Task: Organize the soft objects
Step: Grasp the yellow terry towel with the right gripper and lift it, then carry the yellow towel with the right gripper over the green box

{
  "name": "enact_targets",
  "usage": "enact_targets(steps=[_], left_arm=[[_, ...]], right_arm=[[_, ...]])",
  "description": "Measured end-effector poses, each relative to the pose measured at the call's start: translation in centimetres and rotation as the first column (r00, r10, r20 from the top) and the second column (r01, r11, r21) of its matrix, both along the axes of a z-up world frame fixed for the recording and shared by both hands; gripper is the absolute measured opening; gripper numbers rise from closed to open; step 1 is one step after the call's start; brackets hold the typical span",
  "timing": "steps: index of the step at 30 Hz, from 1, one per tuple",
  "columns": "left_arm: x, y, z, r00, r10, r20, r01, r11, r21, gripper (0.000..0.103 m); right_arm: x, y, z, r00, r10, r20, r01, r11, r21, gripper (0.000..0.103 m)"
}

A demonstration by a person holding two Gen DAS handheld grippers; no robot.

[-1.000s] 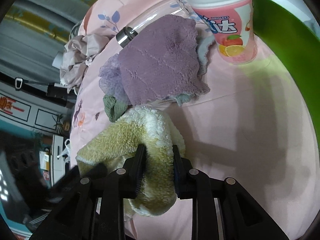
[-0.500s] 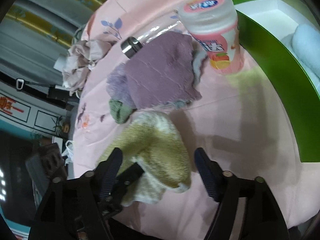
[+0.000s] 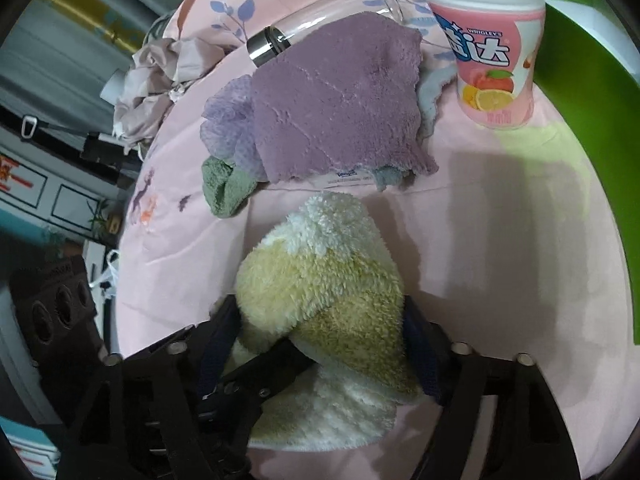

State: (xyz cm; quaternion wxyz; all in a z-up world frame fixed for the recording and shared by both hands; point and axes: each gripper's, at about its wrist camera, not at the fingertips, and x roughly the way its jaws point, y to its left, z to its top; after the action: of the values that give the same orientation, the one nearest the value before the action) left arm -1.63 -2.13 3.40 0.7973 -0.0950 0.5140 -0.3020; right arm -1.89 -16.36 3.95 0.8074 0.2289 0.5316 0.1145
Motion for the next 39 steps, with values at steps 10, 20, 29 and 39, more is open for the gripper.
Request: enact_targets(steps=[10, 20, 29, 39], left_arm=[[-2.4, -1.4, 4.4, 0.987, -0.021, 0.162, 0.018, 1.0, 0.019, 0.032], [-3.6, -3.4, 12.3, 0.927, -0.016, 0.374, 0.015, 1.0, 0.006, 0.032], [-3.1, -7.2, 18.7, 0.852, -0.035, 0.522, 0.06, 0.998, -0.031, 0.032], [-0.7, -14.4, 21.8, 0.792, -0.086, 0.604, 0.146, 0.988, -0.052, 0.032]], right_arm=[[-1.8, -2.3, 3.0, 0.992, -0.018, 0.126, -0.001, 0.989, 0.15, 0.056], [-3.2, -4.2, 11.6, 0.936, -0.025, 0.35, -0.012, 0.995, 0.103, 0.056], [-4.0, -8.8, 18.4, 0.858, -0.094, 0.505, 0.053, 0.994, 0.094, 0.056], [-3.5, -15.8, 21.2, 0.778, -0.214, 0.59, 0.18, 0.977, 0.116, 0.054]])
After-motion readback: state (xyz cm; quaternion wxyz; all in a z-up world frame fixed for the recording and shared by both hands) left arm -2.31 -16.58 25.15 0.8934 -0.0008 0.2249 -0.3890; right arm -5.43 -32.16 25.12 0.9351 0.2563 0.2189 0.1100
